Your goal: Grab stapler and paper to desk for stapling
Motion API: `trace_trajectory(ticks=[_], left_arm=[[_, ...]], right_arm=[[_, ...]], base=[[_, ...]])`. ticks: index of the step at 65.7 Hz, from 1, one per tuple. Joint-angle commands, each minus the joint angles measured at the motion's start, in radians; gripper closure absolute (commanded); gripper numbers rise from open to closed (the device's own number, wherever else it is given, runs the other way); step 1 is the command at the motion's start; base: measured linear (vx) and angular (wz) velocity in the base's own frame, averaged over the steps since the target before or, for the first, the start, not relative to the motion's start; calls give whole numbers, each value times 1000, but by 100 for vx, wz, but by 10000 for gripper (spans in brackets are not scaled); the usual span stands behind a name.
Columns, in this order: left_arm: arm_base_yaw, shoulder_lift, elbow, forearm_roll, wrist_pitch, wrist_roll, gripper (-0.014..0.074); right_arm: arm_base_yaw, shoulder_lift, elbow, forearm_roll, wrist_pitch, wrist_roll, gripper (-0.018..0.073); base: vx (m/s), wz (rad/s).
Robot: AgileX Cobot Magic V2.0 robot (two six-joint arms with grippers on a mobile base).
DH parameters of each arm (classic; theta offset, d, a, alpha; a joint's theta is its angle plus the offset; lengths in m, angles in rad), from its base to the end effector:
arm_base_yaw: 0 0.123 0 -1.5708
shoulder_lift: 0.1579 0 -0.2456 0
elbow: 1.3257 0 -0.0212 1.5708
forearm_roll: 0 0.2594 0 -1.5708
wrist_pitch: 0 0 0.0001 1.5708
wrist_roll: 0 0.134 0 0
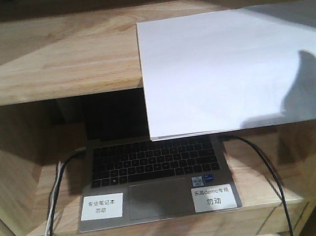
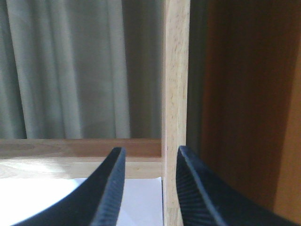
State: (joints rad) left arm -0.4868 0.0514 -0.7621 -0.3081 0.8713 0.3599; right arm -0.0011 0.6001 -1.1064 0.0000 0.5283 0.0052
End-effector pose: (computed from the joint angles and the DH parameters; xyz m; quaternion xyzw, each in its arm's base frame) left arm 0.0348 -0.0536 0.3680 0.3043 0.6569 -0.1956 0.6616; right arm 0.1585 -0.0002 0.4631 0.0022 0.6837 0.0015 0.7298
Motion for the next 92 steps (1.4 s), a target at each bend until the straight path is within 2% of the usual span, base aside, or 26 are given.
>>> trace_trajectory(ticks=[1,10,21,24,32,36,42,45,49,58,64,67,72,86,92], left_arm=[[-1,20,-23,-25,-114,1,603],[-1,20,-23,-25,-114,1,603],[-1,20,-23,-25,-114,1,603],[-1,20,-23,-25,-114,1,603],[-1,20,-23,-25,-114,1,603],[-1,20,-23,-25,-114,1,603],[-1,20,-23,-25,-114,1,603],[-1,20,-23,-25,-114,1,603],[-1,20,-23,-25,-114,1,603],[-1,20,-23,-25,-114,1,603],[-1,20,-23,-25,-114,1,603],[-1,20,-23,-25,-114,1,603],[-1,20,-23,-25,-114,1,603],[-1,20,-23,-25,-114,1,603],[-1,20,-23,-25,-114,1,603]], right_arm=[[-5,12,-28,-8,-70,-5,269],[-5,12,-28,-9,-70,-5,132],[-5,12,-28,-12,-70,-5,-125],[-5,12,-28,-15,-70,-5,-172],[-5,12,-28,-20,-77,-5,-162],[-5,12,-28,-18,-104,48,-156],[-5,12,-28,-17,-183,232,-147],[-5,12,-28,-18,-230,370,-144],[-5,12,-28,-31,-282,576,-141],[-5,12,-28,-104,-348,1154,-126],[-5,12,-28,-169,-364,1452,-116],[-5,12,-28,-203,-373,1548,-111],[-5,12,-24,-254,-403,1620,-104],[39,8,-12,-286,-455,1622,-94],[74,-23,77,-276,-538,1622,-91]], base=[[0,0],[0,0],[0,0],[0,0],[0,0],[0,0],[0,0],[0,0],[0,0],[0,0],[0,0],[0,0],[0,0],[0,0],[0,0]])
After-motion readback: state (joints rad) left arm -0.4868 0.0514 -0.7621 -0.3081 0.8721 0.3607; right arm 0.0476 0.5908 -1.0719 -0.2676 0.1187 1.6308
